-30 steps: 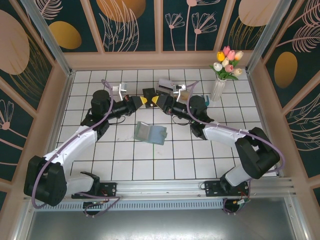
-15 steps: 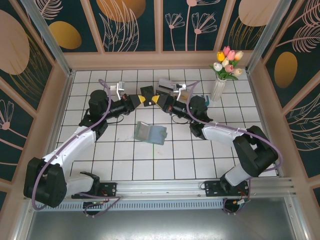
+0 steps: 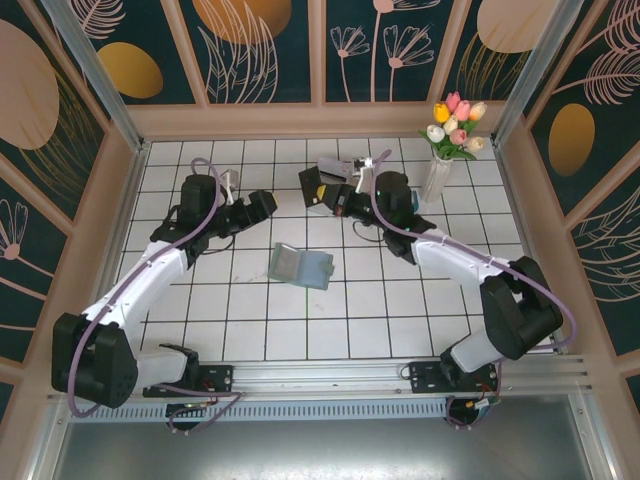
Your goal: Take the credit cards out of the card holder
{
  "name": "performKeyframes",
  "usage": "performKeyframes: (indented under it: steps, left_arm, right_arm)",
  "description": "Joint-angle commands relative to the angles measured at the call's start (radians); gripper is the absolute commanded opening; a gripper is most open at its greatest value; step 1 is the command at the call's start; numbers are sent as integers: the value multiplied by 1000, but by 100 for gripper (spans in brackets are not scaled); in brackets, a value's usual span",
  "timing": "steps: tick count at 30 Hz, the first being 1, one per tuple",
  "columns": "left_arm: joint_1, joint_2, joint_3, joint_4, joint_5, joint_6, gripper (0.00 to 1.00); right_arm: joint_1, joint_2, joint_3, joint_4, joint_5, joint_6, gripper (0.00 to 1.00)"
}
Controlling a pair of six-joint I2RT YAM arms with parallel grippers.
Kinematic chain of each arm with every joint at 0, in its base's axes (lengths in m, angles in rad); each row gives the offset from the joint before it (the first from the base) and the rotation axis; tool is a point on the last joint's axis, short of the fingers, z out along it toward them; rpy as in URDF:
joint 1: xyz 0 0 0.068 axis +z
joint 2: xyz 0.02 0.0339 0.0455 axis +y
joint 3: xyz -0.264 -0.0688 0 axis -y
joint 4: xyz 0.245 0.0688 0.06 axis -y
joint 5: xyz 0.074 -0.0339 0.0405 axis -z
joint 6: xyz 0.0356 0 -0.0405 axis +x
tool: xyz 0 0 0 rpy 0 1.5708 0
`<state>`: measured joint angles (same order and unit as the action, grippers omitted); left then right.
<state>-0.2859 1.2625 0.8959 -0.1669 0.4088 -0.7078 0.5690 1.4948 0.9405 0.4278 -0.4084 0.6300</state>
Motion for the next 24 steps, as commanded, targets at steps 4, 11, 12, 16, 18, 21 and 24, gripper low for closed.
performKeyframes:
  steps: [4, 11, 12, 16, 18, 21, 24]
  left_arm:
    - [9, -68, 14, -161, -246, 155, 99]
    - [8, -71, -8, -165, -281, 176, 99]
    - [9, -70, -10, -163, -280, 177, 99]
    - [9, -59, -17, -158, -271, 181, 98]
    - [9, -57, -17, -154, -262, 183, 98]
    - [9, -47, -19, -149, -252, 183, 98]
    - [9, -39, -21, -146, -244, 185, 99]
  right_arm:
    - [-43, 70, 165, -280, 100, -534, 0]
    - [-68, 214, 357, -433, 72, -927, 0]
    - [-71, 238, 386, -465, 55, -977, 0]
    - [-75, 326, 483, -594, 43, -1190, 0]
    - [-84, 369, 540, -656, 41, -1246, 0]
    - [-97, 434, 622, -754, 36, -1317, 0]
    - [-101, 482, 676, -809, 49, -1373, 0]
